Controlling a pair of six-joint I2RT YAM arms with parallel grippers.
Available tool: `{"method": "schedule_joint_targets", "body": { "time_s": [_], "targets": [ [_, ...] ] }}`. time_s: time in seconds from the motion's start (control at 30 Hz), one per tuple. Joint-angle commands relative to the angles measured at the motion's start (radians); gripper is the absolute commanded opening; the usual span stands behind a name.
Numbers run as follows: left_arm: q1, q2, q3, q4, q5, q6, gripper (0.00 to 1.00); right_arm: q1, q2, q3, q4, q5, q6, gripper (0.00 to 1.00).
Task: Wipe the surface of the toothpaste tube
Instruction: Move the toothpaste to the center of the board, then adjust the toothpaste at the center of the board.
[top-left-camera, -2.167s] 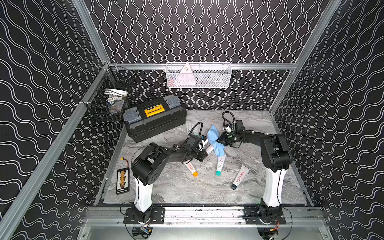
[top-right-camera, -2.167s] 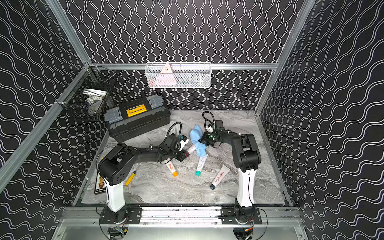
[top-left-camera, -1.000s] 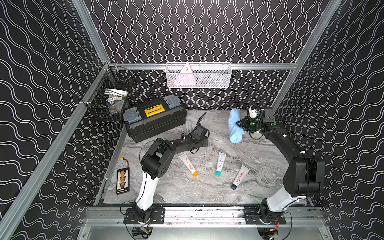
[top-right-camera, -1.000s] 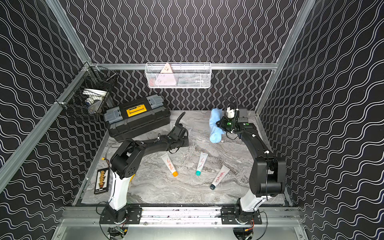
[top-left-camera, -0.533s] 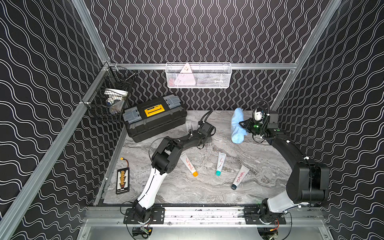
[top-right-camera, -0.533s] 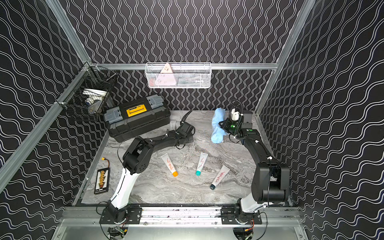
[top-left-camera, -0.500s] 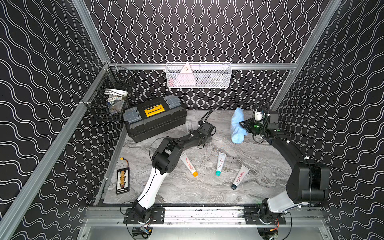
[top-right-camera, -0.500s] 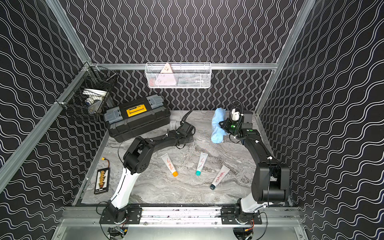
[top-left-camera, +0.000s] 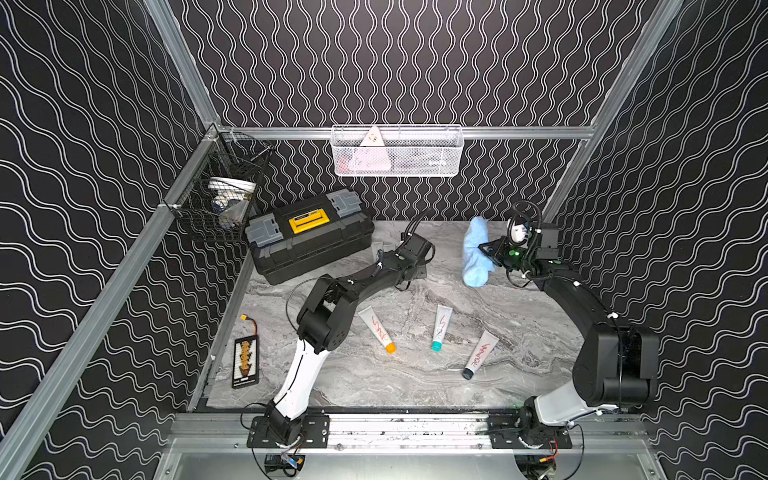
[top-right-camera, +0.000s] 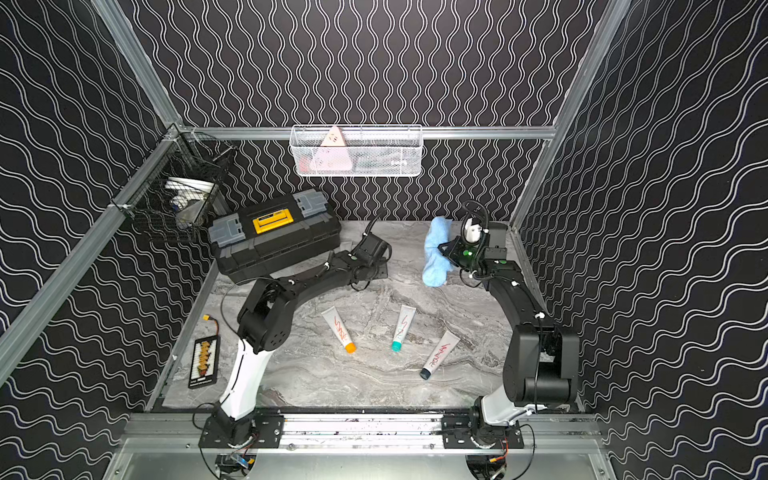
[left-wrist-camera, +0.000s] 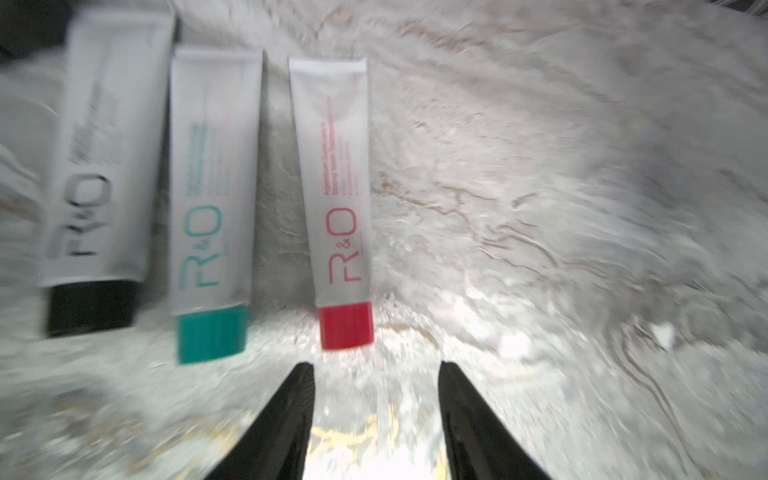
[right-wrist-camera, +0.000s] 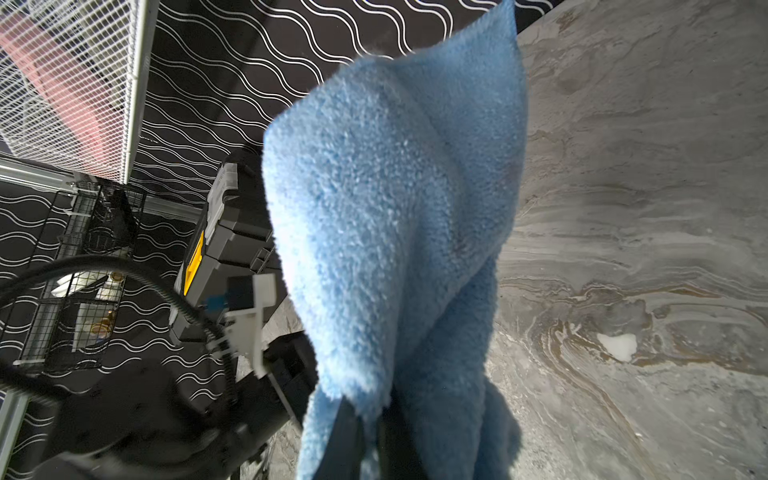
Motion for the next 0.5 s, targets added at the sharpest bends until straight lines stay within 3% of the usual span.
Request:
{"method": "schedule_joint_targets", "body": {
  "time_s": [0.0, 0.2, 0.47],
  "targets": [
    [-0.011, -0.076, -0.062, -0.04, 0.019, 0.094, 0.54, 0.0, 0.006, 0.006, 0.028, -0.014, 0.009, 0.0],
    [-0.072, -0.263, -0.293, 0.025, 0.051, 0.16, 0.54, 0.0, -0.005, -0.009, 0.048, -0.019, 0.024, 0.0],
    [-0.23, -0.423, -0.569, 0.185, 0.099, 0.187, 0.54, 0.0, -0.01, 0.0, 0.0, 0.032, 0.036, 0.0]
  ]
}}
